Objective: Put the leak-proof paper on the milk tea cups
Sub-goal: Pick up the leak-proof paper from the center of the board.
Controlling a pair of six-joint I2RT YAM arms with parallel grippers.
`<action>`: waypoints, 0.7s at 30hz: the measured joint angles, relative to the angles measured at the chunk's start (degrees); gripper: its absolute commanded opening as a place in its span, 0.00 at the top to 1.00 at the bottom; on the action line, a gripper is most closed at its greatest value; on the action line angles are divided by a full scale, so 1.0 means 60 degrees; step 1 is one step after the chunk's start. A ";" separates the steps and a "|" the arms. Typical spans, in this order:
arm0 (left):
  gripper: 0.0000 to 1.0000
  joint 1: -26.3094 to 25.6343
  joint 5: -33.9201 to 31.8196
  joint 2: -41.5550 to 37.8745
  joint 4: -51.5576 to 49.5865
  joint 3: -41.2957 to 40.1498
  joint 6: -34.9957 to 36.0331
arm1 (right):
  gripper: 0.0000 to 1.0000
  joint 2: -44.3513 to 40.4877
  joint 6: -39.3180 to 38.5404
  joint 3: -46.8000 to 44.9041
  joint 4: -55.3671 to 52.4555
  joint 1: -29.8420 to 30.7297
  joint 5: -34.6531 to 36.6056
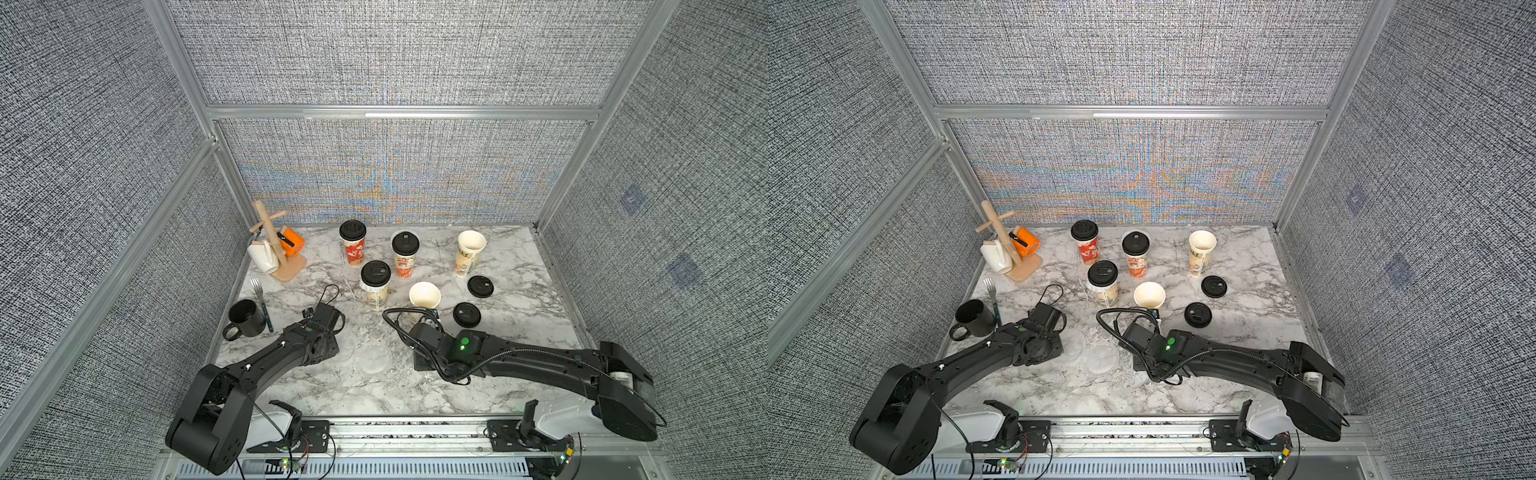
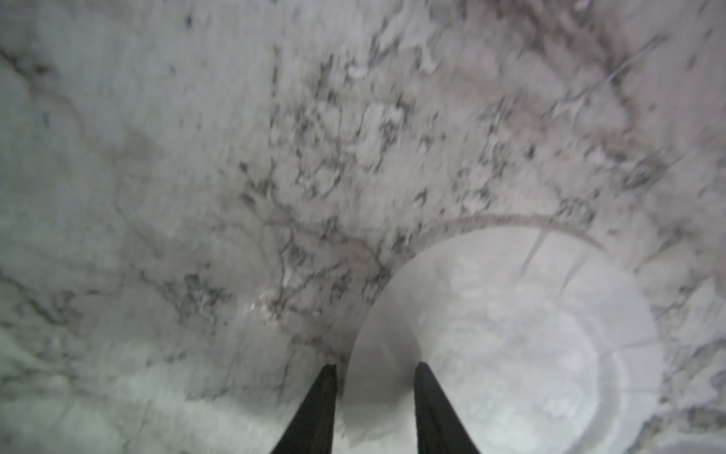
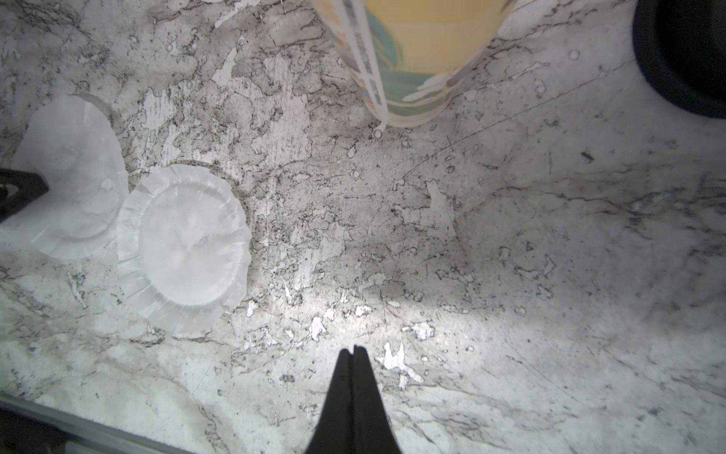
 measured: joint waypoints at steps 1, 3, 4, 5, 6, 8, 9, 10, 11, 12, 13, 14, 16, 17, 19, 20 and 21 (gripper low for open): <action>0.72 -0.0004 -0.0069 0.0073 0.0175 0.0004 0.0000 | 1.00 -0.0007 0.0000 -0.0004 0.0000 0.0000 0.0000; 0.78 -0.0007 -0.0197 0.0266 0.0404 0.0066 0.0000 | 1.00 -0.0073 0.0000 -0.0076 0.0051 0.0000 0.0000; 0.81 -0.0004 -0.0266 0.0393 0.0532 0.0117 0.0000 | 1.00 -0.0117 0.0000 -0.0120 0.0080 0.0000 -0.0004; 0.84 -0.0004 -0.0299 0.0532 0.0703 0.0168 0.0000 | 1.00 -0.0171 0.0000 -0.0178 0.0127 0.0000 -0.0004; 0.87 -0.0004 -0.0335 0.0641 0.0849 0.0204 0.0000 | 1.00 -0.0219 0.0000 -0.0229 0.0153 0.0000 -0.0004; 0.96 0.0000 -0.0393 0.0874 0.1126 0.0295 -0.0004 | 1.00 -0.0313 0.0000 -0.0346 0.0259 0.0004 -0.0007; 1.00 0.0000 -0.0397 0.0947 0.1195 0.0331 -0.0015 | 1.00 -0.0342 -0.0004 -0.0382 0.0306 0.0004 -0.0007; 1.00 -0.0004 -0.0393 0.1038 0.1362 0.0364 -0.0033 | 1.00 -0.0368 -0.0004 -0.0415 0.0350 0.0004 -0.0011; 1.00 -0.0004 -0.0364 0.1089 0.1464 0.0382 -0.0044 | 1.00 -0.0386 -0.0058 -0.0426 0.0375 0.0011 -0.0007; 1.00 -0.0004 -0.0339 0.1093 0.1472 0.0390 -0.0058 | 1.00 -0.0393 -0.0149 -0.0430 0.0397 0.0011 -0.0011; 1.00 -0.0004 -0.0335 0.1093 0.1468 0.0393 -0.0084 | 1.00 -0.0412 -0.0211 -0.0430 0.0419 0.0015 -0.0011; 1.00 0.0000 -0.0335 0.1067 0.1453 0.0397 -0.0131 | 1.00 -0.0448 -0.0255 -0.0430 0.0415 0.0015 -0.0011; 1.00 0.0007 -0.0211 0.0907 0.1330 0.0397 -0.0171 | 1.00 -0.0543 -0.0335 -0.0430 0.0415 0.0018 -0.0011; 1.00 0.0004 -0.0033 0.0721 0.1151 0.0423 -0.0229 | 1.00 -0.0619 -0.0419 -0.0430 0.0412 0.0018 -0.0011; 1.00 -0.0011 0.0455 0.0331 0.0331 0.0557 -0.0259 | 1.00 -0.0772 -0.0444 -0.0430 0.0415 0.0018 -0.0004; 1.00 -0.0022 0.0656 0.0084 -0.0328 0.0663 -0.0266 | 1.00 -0.0882 -0.0506 -0.0426 0.0404 0.0018 -0.0004; 1.00 -0.0029 0.0747 -0.0157 -0.0805 0.0816 -0.0288 | 1.00 -0.0980 -0.0543 -0.0423 0.0404 0.0018 0.0000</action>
